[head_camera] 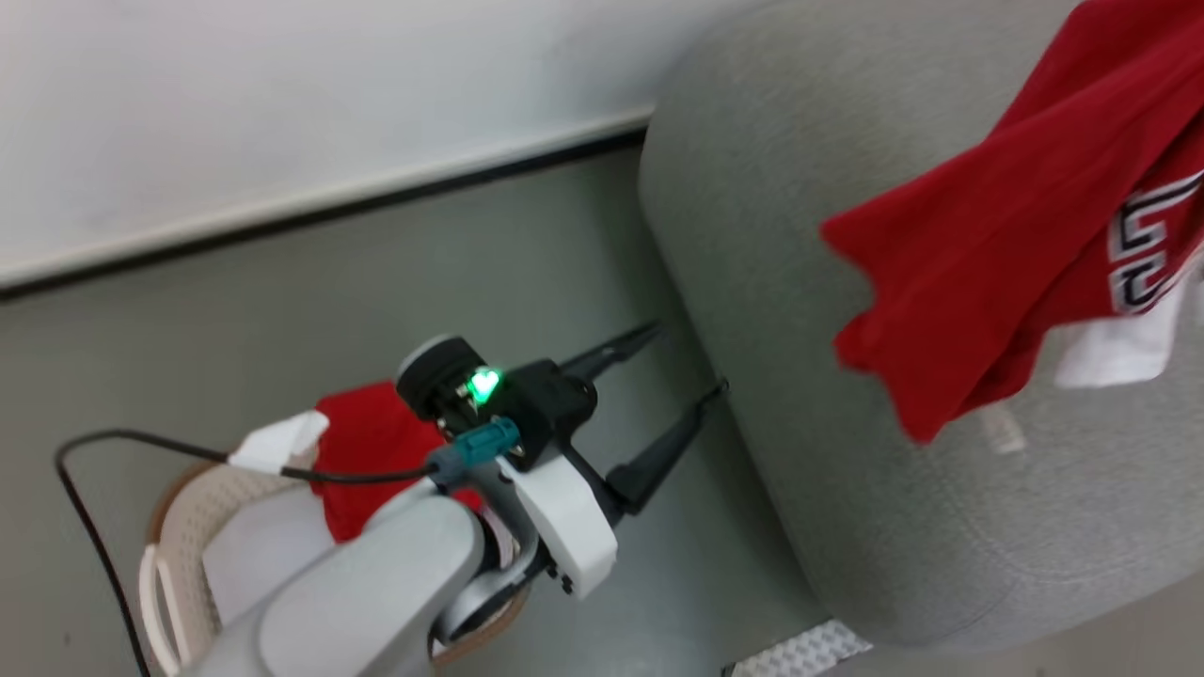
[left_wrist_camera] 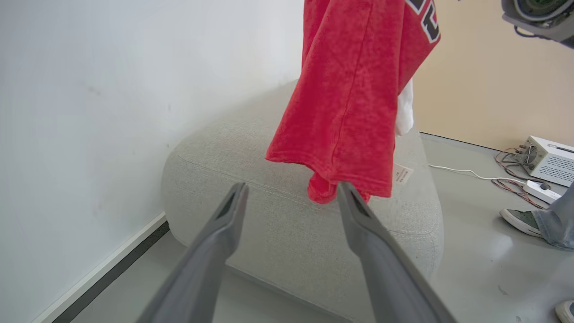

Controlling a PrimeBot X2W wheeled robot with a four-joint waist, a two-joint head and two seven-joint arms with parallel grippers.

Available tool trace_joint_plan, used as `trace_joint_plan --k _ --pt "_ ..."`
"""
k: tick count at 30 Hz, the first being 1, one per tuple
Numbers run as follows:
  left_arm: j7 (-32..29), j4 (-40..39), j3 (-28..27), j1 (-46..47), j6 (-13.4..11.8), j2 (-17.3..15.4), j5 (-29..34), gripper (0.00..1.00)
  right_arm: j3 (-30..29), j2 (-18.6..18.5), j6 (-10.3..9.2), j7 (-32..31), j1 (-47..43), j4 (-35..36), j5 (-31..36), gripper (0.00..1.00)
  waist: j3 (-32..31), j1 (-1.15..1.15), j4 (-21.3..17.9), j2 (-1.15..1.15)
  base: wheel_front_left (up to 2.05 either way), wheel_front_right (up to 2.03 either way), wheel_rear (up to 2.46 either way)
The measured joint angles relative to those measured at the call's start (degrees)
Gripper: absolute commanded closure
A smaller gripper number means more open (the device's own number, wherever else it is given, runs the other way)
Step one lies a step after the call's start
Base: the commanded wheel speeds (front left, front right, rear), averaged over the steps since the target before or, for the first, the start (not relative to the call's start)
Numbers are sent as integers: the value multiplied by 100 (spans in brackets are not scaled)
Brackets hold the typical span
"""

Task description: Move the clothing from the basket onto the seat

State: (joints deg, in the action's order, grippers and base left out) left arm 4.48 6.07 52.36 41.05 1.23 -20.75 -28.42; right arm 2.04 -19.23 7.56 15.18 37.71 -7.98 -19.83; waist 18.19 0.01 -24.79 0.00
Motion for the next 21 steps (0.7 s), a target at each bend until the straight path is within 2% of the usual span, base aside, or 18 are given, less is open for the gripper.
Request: trace_joint_plan --k 6,14,21 --pt "-45 -246 1 414 126 -143 226 0 -463 -246 0 -1 828 -477 -142 100 699 1 319 0 0 0 0" --pt "16 -296 65 778 221 -7 338 0 -728 -938 0 -2 1929 -1313 -356 100 1367 1 886 0 0 0 0" --pt "88 -224 69 819 221 3 337 0 -584 -1384 0 -212 2332 -2210 -550 100 1704 1 1288 0 0 0 0"
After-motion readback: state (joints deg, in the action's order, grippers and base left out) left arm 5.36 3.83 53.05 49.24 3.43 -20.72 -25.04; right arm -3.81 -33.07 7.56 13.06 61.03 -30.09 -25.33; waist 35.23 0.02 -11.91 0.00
